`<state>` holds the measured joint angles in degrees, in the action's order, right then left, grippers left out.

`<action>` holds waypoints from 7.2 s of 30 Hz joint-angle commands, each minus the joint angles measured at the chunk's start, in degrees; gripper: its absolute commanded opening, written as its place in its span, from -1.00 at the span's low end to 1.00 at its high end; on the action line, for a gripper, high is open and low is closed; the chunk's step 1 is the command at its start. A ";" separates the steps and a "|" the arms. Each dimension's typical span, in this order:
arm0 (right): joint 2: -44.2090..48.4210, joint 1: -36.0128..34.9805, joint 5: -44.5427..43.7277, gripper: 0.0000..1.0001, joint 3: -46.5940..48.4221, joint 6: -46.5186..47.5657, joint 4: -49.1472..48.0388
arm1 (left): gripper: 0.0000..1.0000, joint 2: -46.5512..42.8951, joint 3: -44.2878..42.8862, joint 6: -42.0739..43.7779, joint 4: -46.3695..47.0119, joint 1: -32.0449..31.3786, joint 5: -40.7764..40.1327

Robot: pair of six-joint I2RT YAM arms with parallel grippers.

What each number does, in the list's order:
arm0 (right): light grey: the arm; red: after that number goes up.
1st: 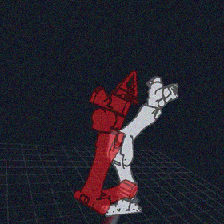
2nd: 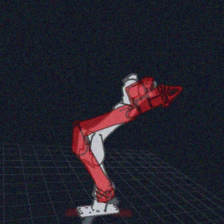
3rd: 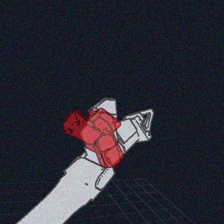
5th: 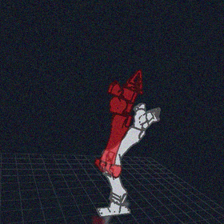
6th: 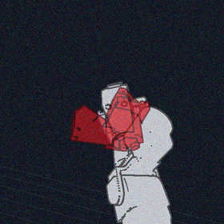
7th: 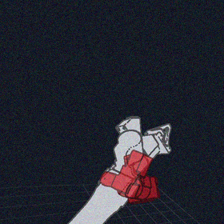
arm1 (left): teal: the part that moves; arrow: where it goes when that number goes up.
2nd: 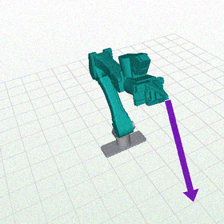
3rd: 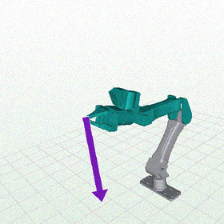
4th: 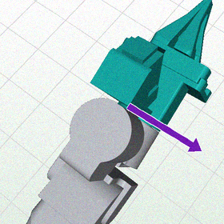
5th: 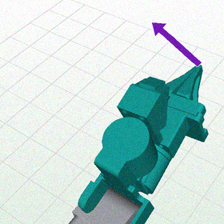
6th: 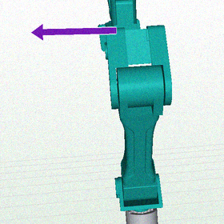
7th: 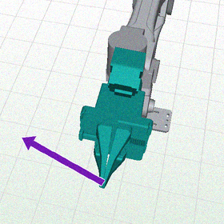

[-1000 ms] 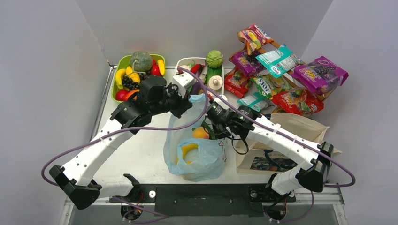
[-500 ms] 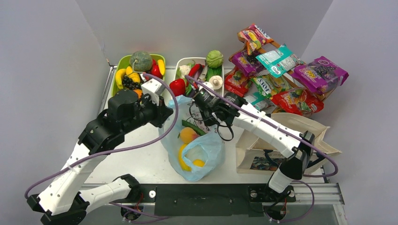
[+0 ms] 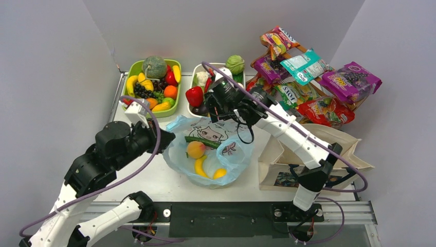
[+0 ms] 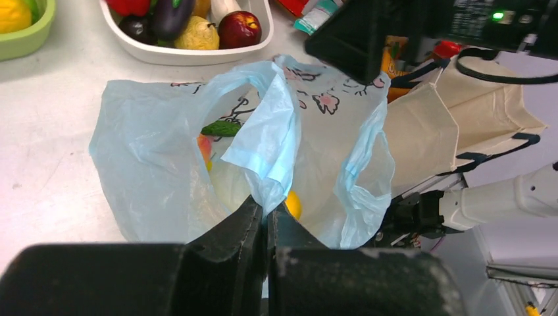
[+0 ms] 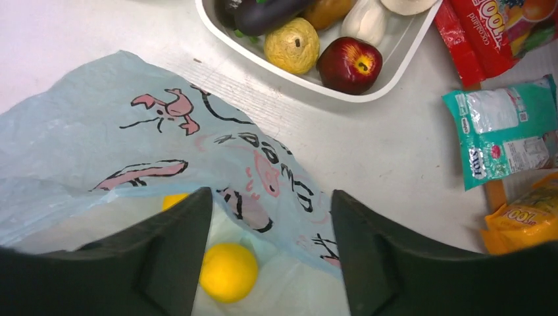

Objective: Place the food into the grocery bag and tie it

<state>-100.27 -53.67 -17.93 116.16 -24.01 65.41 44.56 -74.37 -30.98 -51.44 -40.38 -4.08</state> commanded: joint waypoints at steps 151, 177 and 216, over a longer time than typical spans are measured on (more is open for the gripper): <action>7.99 3.85 91.77 -1.00 -18.14 2.47 -35.61 | -0.05 -12.68 10.24 21.31 12.04 -1.05 -15.12; 14.37 10.48 96.27 -1.00 -25.60 4.73 -35.61 | 0.23 -6.87 26.62 18.61 47.15 0.36 22.60; 15.02 8.27 97.61 -1.00 -28.41 7.25 -33.15 | 0.47 -8.11 41.93 28.03 73.77 0.55 34.39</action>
<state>-85.06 -44.77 78.26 84.99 -18.52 33.56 35.46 -33.12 -5.87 14.44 -40.05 28.14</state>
